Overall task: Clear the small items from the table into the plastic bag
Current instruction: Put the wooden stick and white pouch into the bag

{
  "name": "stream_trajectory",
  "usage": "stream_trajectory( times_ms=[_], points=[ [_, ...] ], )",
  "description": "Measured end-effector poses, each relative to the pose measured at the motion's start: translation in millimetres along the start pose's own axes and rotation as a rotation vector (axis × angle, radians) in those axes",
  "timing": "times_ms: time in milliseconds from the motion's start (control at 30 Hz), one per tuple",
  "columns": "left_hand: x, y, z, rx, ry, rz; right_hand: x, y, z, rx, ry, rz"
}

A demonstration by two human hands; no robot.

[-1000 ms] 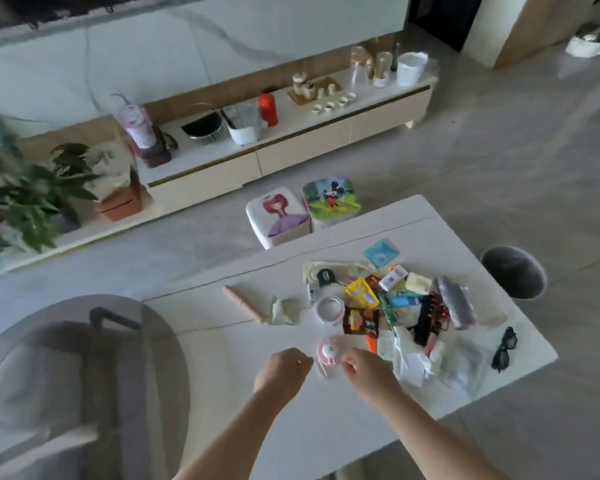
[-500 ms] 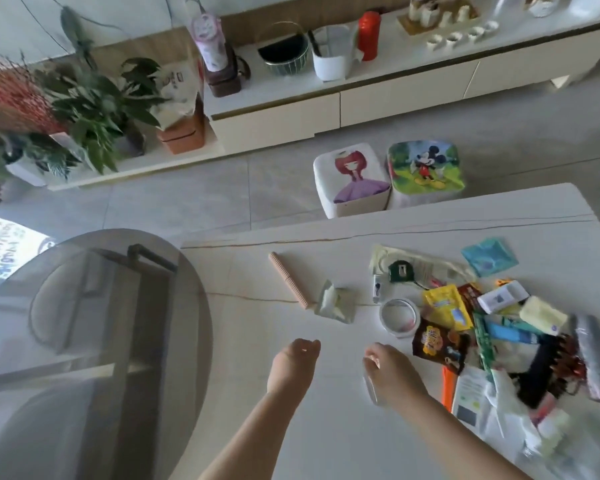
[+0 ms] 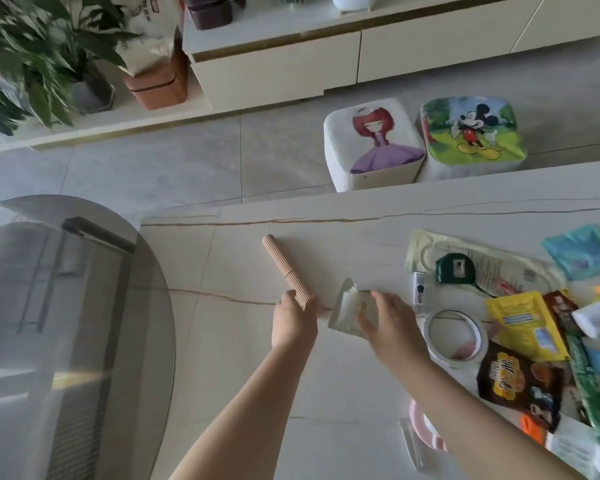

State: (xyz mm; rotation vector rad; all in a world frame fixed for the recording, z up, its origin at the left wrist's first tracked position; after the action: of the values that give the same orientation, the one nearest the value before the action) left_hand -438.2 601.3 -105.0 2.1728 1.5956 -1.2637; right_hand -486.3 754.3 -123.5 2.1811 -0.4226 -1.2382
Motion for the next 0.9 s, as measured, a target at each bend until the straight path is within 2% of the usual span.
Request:
stream_trajectory(
  times_ms=[67, 233, 367, 433, 533, 600, 700, 767, 900],
  points=[
    [2.3, -3.5, 15.6, -0.007, -0.049, -0.011, 7.8, -0.3, 17.6, -0.064, -0.041, -0.025],
    [4.0, -7.5, 51.6, -0.035, -0.147, 0.073, 28.1, -8.5, 37.3, -0.122, 0.031, -0.172],
    [7.0, -12.2, 66.9, -0.030, -0.134, 0.107, 36.8, -14.6, 39.4, -0.117, -0.128, -0.338],
    [7.8, -12.6, 69.5, -0.021, -0.124, 0.133, 38.9, -11.7, 35.8, -0.081, -0.145, -0.393],
    [7.9, -7.8, 67.8, -0.005, -0.079, 0.156, 27.8, -10.7, 31.0, 0.033, -0.085, -0.377],
    [10.4, -2.5, 61.3, 0.029, -0.017, 0.155, 15.9, -14.7, 26.2, 0.014, -0.107, -0.360],
    [17.1, 4.5, 47.9, 0.071, 0.018, 0.109, -1.4, -26.8, 19.3, -0.030, -0.262, -0.237],
    [22.9, 6.4, 39.6, 0.083, 0.021, 0.065, -9.8, -37.5, 21.7, 0.015, -0.354, -0.133],
    [35.2, 4.7, 28.4, 0.100, 0.033, 0.016, -18.4, -51.8, 31.3, 0.150, -0.376, -0.074]
  ],
)
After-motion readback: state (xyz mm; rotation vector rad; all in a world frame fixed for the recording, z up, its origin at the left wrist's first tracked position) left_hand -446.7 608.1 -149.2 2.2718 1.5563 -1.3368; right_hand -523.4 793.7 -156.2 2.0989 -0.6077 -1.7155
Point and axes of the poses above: each hand's wrist, its own z-axis towards the middle knuckle, its own x-axis out of the palm, y = z × x, the point moved 2 cm from there along z, towards the middle knuckle, and after that the axes turned 14 degrees about z, right-handed, at the moved point
